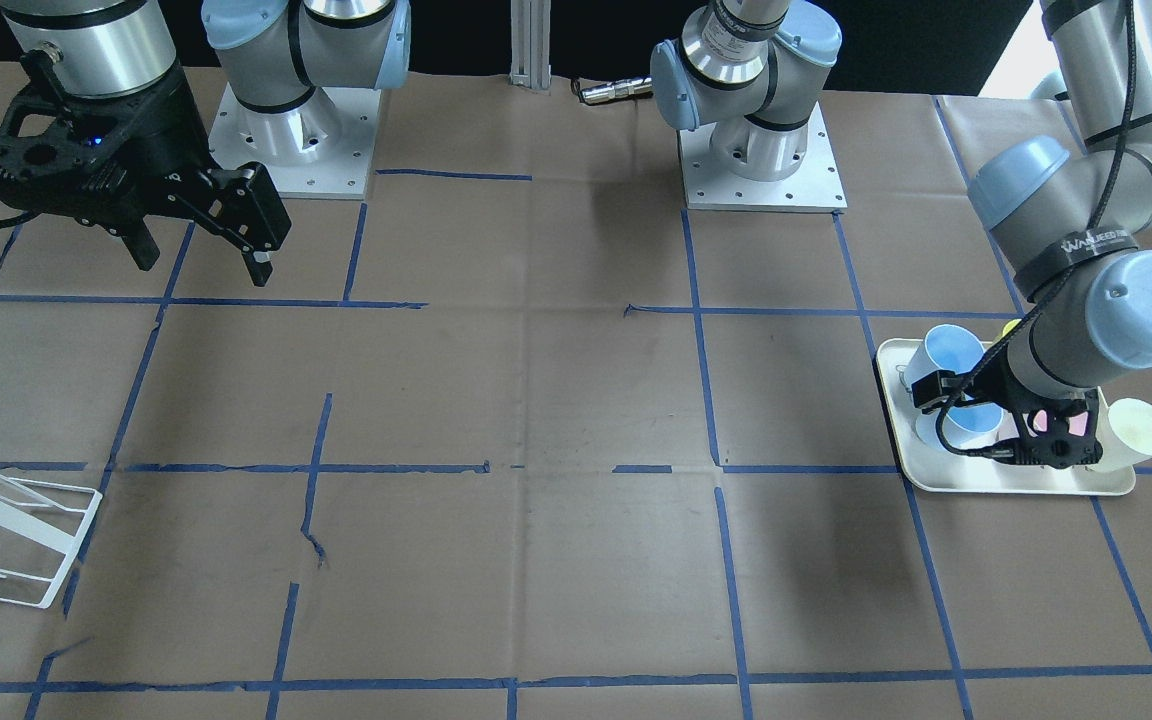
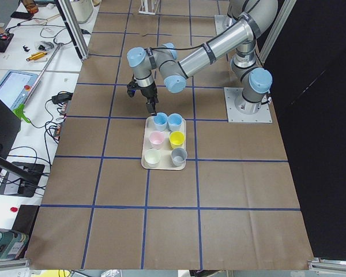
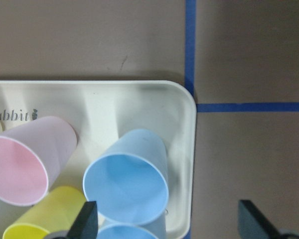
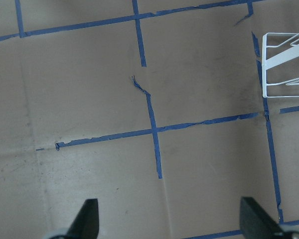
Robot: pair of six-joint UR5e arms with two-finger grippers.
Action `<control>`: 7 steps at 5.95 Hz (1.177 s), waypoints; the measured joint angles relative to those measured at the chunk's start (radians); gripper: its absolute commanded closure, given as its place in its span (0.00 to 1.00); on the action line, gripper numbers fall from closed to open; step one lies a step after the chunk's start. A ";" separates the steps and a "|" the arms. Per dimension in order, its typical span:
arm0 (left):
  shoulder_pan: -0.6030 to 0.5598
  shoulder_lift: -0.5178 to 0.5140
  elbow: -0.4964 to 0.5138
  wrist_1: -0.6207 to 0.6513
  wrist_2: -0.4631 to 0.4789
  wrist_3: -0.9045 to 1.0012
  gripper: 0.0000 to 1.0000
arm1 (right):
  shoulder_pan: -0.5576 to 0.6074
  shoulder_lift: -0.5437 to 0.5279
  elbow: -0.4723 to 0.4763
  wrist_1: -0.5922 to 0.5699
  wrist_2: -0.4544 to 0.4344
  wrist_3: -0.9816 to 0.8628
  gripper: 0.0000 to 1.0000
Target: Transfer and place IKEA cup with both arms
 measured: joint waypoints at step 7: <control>-0.338 0.233 0.243 -0.351 -0.155 -0.117 0.02 | 0.002 -0.001 -0.009 0.030 0.023 0.000 0.00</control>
